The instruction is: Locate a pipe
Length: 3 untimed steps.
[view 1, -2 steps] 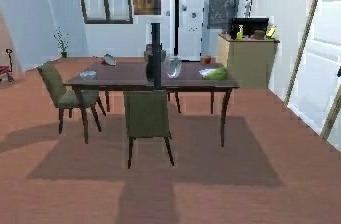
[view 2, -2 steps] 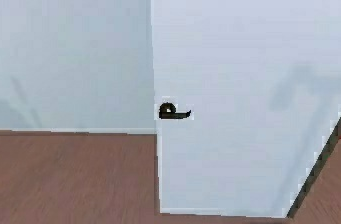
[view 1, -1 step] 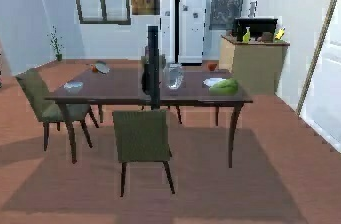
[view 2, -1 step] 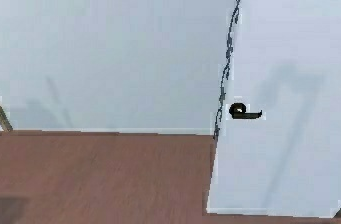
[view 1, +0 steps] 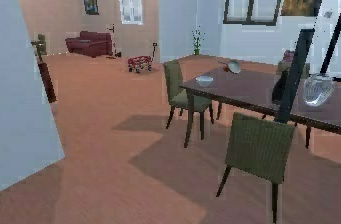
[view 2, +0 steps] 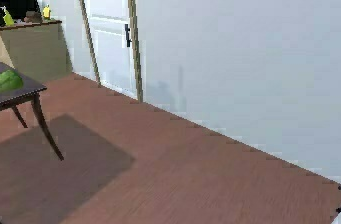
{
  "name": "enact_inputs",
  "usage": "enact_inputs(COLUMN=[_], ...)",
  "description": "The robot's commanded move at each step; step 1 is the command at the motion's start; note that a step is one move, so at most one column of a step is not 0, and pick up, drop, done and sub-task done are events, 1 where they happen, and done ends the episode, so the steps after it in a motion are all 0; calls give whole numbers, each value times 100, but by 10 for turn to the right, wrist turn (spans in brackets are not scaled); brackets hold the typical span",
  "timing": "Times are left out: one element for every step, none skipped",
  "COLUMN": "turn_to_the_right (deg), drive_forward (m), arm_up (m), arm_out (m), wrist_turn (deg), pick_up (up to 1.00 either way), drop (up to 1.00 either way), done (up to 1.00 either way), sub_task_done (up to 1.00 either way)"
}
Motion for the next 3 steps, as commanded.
enact_inputs(turn_to_the_right=[0, 450, 0], drive_forward=[70, 0, 0], arm_up=[0, 0, 0], arm_out=[0, 0, 0], wrist_turn=[0, 0, 0], pick_up=[0, 0, 0], drop=[0, 0, 0], done=[0, 0, 100], sub_task_done=[0, 0, 0])
